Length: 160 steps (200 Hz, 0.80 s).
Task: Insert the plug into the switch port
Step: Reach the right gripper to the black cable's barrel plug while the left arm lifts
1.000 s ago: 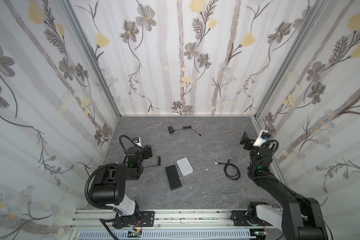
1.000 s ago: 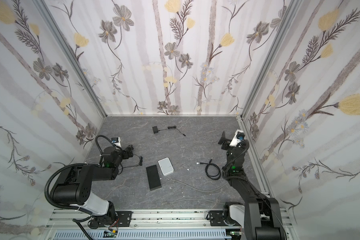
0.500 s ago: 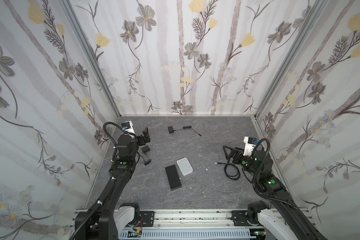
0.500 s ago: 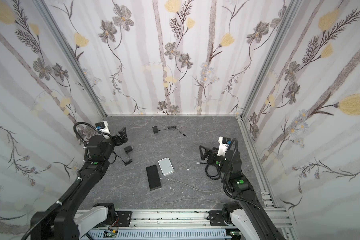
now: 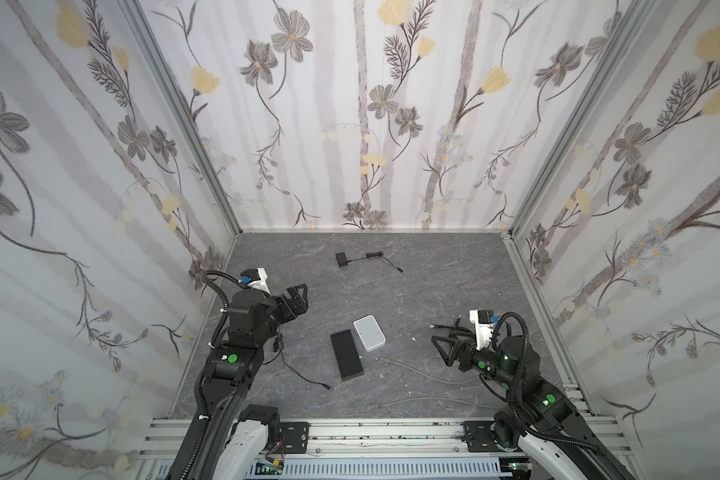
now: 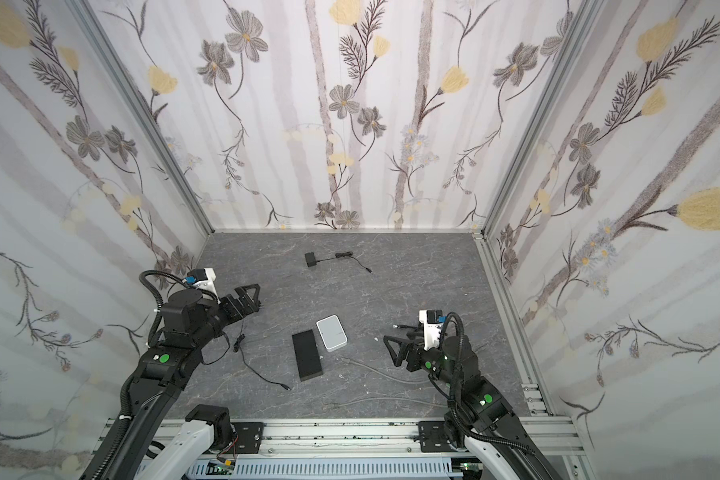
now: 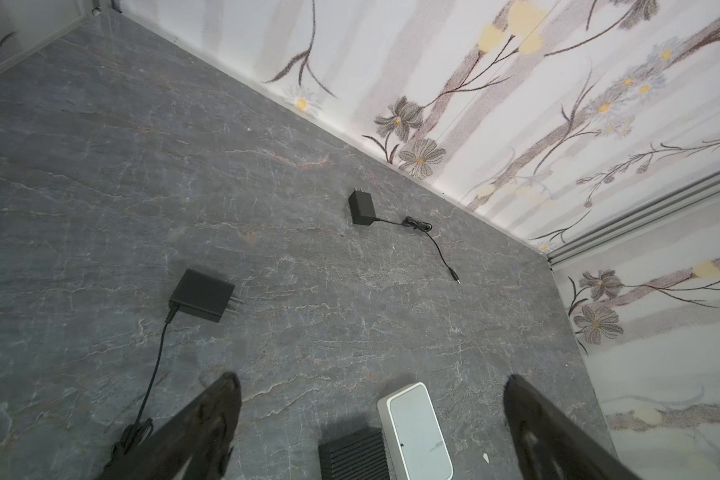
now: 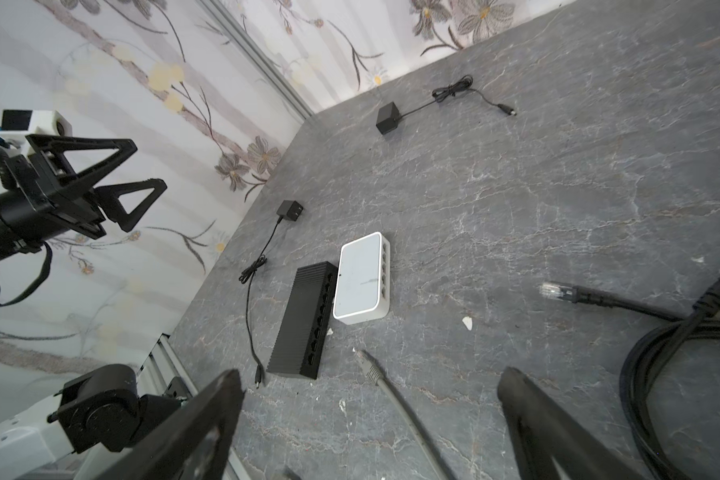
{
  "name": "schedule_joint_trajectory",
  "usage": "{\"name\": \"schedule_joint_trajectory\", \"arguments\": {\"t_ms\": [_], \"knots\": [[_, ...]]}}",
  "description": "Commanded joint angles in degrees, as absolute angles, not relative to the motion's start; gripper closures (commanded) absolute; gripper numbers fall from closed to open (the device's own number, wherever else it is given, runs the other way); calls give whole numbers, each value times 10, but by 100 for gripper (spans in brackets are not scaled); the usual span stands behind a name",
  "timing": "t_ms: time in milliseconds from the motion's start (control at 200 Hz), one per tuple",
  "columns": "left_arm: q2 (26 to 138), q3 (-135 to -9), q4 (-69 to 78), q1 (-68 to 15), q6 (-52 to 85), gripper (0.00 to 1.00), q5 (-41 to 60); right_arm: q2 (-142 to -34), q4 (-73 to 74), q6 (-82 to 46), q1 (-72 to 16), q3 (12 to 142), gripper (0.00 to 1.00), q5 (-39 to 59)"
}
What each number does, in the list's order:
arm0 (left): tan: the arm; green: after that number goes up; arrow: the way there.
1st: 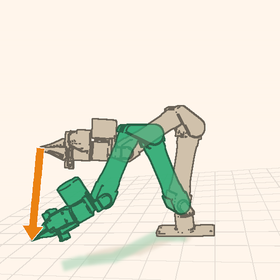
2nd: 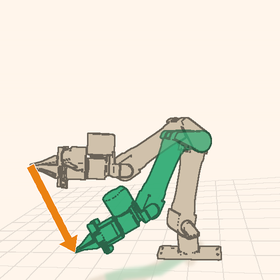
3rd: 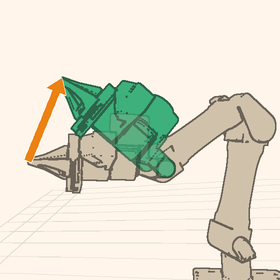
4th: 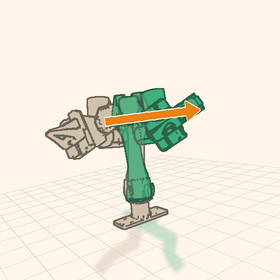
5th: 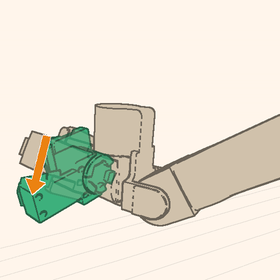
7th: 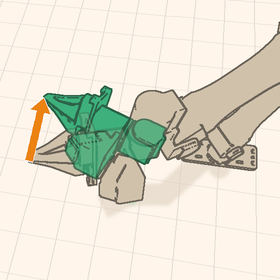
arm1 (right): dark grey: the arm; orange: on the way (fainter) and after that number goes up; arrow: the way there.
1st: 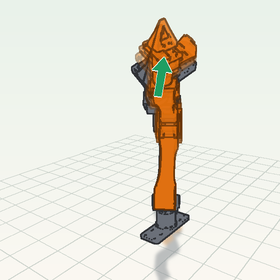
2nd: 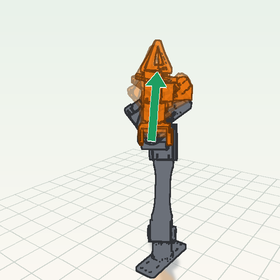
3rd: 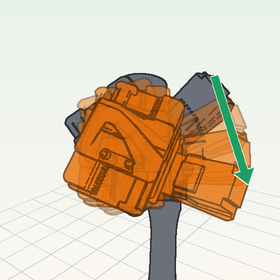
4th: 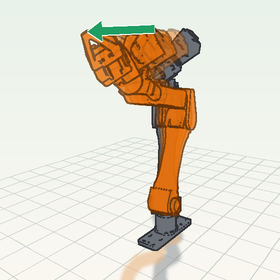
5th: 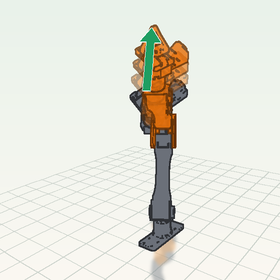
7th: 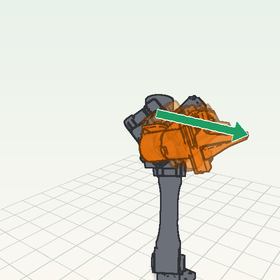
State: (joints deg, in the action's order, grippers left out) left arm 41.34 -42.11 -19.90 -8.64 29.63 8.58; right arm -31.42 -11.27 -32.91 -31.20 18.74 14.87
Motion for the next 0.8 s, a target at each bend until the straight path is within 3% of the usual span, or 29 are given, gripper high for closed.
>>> {"name": "schedule_joint_trajectory", "arguments": {"t_ms": [0,205,385,610,794], "knots": [[412,-435,-303,-88,343,0,108,-364,-91,-308,-335,204,6,190],[421,-458,-421,-88,426,0,187,-491,-55,-277,-506,240,11,157],[415,-543,-551,-88,362,0,178,-670,-84,-231,-674,355,17,47],[234,-525,-489,-87,294,0,233,-910,-187,-190,-776,569,23,-54],[137,-477,-468,-88,264,0,234,-1094,-273,-143,-797,727,31,-34]]}}
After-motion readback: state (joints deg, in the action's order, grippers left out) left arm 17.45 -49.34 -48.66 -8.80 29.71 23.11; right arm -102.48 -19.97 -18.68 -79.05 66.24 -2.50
